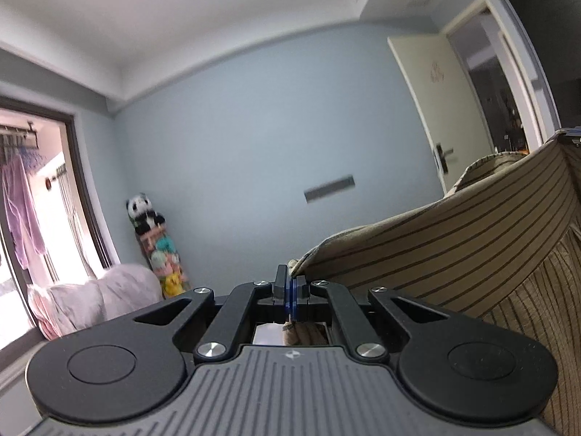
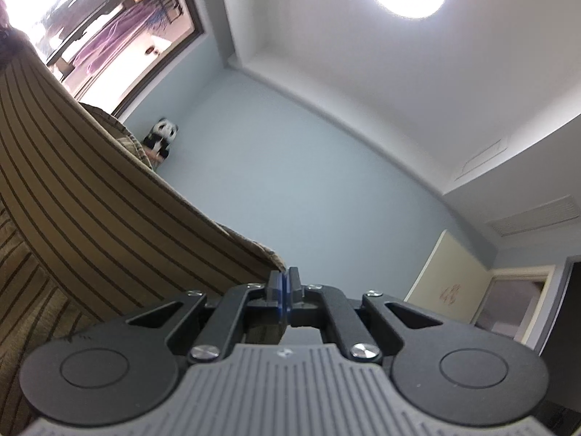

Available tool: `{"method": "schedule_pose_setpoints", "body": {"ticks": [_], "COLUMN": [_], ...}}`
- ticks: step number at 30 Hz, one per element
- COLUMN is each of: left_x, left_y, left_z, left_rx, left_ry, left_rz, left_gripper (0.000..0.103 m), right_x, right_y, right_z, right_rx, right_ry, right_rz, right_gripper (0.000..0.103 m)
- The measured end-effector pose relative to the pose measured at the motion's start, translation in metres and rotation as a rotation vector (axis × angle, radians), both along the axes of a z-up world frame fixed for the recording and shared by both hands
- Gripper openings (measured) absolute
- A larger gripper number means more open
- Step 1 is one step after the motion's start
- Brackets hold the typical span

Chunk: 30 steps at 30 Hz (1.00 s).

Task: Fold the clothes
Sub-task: 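Lift the striped shirt high with both grippers and shake it out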

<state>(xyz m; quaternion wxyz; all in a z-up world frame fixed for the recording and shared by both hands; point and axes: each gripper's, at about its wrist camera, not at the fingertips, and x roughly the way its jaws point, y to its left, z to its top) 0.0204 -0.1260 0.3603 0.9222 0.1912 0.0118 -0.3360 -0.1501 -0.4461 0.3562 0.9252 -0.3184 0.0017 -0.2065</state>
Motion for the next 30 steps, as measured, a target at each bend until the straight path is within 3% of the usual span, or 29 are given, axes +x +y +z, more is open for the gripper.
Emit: {"method": "schedule_pose_setpoints", "body": {"ticks": [11,18,24,30], "left_x": [0.144,0.226,0.296,0.352], "left_y": [-0.086,-0.157,-0.217,-0.248], "left_z": [-0.093,-0.196,-0.302,-0.397], "left_rx": [0.16,0.284,0.422,0.489], "left_ry": [0.175,0.261,0.325,0.428], "left_rz": [0.033,0.038,0.067,0.128], "left_gripper": [0.0,0.0,0.0,0.0], "right_x": [0.147,0.27,0.371,0.443], "right_y": [-0.07,-0.128,-0.176,-0.204], "right_z": [-0.088,-0.165,-0.268,-0.359], "right_rx": [0.1,0.149,0.225,0.294], "right_ry": [0.244,0.413,0.585,0.692], "right_rz": [-0.027,-0.075,-0.11,-0.137], "right_gripper": [0.002,0.002,0.003,0.003]}}
